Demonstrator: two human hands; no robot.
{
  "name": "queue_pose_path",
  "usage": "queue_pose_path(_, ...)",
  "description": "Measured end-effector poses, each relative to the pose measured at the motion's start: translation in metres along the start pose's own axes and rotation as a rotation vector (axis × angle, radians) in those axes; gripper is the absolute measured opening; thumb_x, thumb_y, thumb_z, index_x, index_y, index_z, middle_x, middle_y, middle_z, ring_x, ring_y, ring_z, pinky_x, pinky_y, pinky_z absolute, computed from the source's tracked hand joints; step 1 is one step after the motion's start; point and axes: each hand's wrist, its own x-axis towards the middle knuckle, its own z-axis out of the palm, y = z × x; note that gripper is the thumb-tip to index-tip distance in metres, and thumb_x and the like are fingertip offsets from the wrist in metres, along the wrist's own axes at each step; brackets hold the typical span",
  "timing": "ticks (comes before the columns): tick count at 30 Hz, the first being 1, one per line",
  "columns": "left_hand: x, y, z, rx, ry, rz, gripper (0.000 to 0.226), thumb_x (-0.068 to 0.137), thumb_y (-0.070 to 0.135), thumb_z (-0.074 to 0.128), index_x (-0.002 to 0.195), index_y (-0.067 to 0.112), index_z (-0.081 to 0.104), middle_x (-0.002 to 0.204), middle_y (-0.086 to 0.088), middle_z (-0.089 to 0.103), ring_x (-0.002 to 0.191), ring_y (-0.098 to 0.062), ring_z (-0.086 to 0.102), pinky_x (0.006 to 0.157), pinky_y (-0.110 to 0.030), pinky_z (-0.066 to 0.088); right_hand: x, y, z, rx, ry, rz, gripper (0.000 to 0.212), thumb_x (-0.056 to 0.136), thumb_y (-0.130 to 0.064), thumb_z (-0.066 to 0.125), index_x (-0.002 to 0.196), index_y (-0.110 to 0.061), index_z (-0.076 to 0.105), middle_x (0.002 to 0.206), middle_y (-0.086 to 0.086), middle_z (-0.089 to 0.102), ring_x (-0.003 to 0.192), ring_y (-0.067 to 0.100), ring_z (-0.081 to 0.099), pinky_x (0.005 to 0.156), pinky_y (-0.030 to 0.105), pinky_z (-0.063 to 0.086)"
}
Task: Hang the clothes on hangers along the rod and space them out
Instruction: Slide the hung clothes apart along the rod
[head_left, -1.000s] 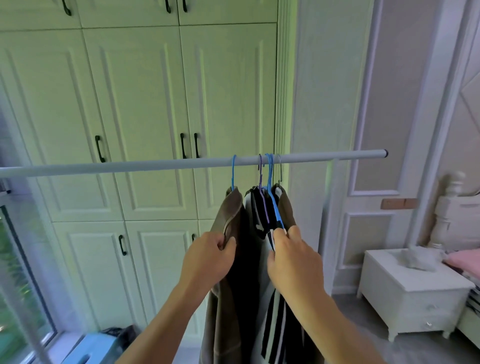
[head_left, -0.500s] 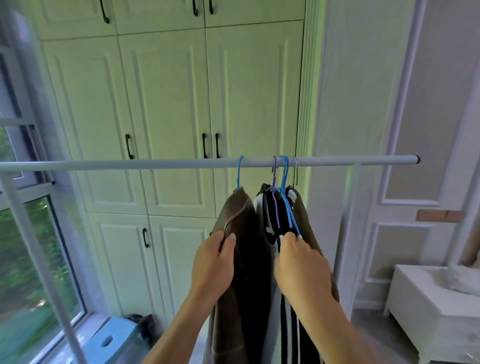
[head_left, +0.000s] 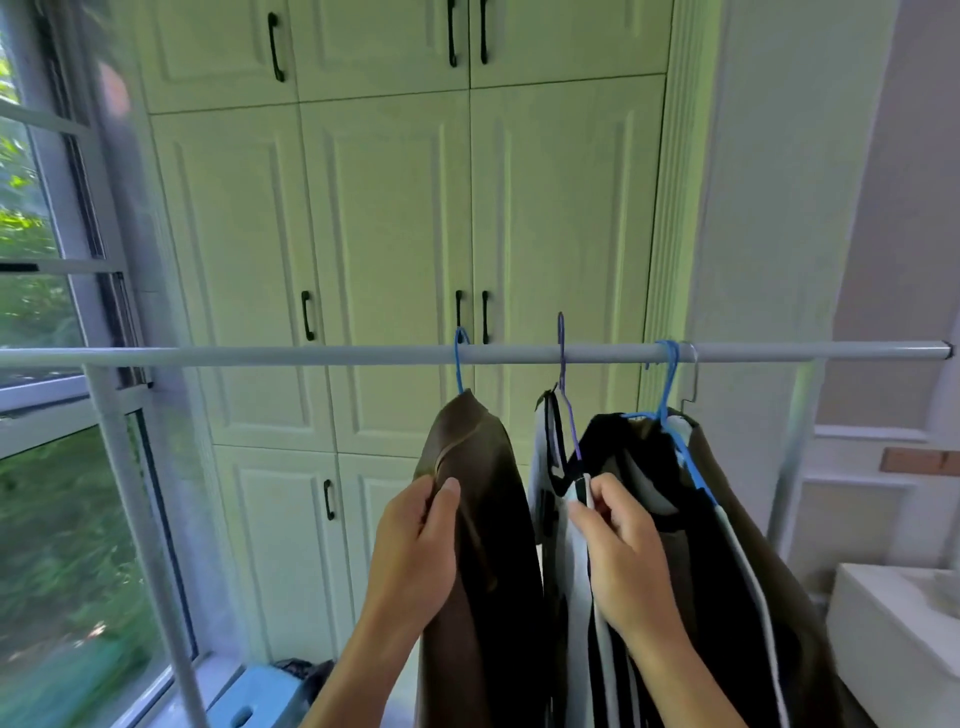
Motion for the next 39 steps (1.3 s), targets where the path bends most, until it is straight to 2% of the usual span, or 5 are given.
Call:
queue_pose_path(5,0.021,-0.014,-0.049,-0.033,0.019,0.017,0.048,0.105,0.015,0.053,0.064,0.017,0.029,0.048,0.012,0.026,0.045,-0.006,0.025,0.044,-0.017,0.023,0.003,-0.009,0.051,0.022,-0.02,-0.069,0.028,0.101,-0.007,0.055,0.082,0.004,0.038,0.072,0.016,0.03,0.062,0.016,0.029,0.057,0.024,0.029)
queue_pose_path(10,0.04,-0.041,-0.104,-0.035,0.014,0.051,0.046,0.105,0.016,0.054,0.064,0.017,0.032,0.053,0.011,0.026,0.049,-0.007,0.025,0.046,-0.018,0.021,0.0,-0.02,0.106,0.051,-0.014,-0.104,0.028,0.1,-0.001,0.053,0.078,0.002,0.036,0.065,-0.002,0.03,0.059,0.012,0.026,0.053,0.02,0.026)
queue_pose_path(29,0.068,-0.114,-0.245,0.088,0.055,0.063,0.048,0.104,0.016,0.056,0.065,0.018,0.029,0.053,0.011,0.023,0.05,-0.008,0.022,0.047,-0.022,0.019,-0.01,-0.027,0.248,0.044,0.002,-0.122,0.029,0.097,0.001,0.057,0.075,-0.004,0.04,0.061,-0.006,0.028,0.055,0.012,0.025,0.051,0.021,0.025)
queue_pose_path(33,0.068,-0.125,-0.258,0.086,0.08,0.046,0.052,0.104,0.016,0.056,0.06,0.026,0.029,0.051,0.011,0.025,0.047,-0.007,0.022,0.046,-0.021,0.019,-0.012,-0.027,0.264,0.048,-0.019,-0.091,0.031,0.097,0.001,0.058,0.074,-0.006,0.039,0.059,-0.007,0.027,0.054,0.014,0.025,0.053,0.031,0.026)
queue_pose_path(39,0.067,-0.134,-0.273,0.08,0.116,0.039,0.051,0.103,0.014,0.058,0.061,0.021,0.028,0.052,0.009,0.024,0.048,-0.007,0.021,0.046,-0.024,0.018,-0.016,-0.027,0.283,0.094,-0.042,-0.083,0.031,0.095,0.004,0.058,0.075,-0.002,0.036,0.06,-0.007,0.025,0.055,0.013,0.023,0.05,0.024,0.023)
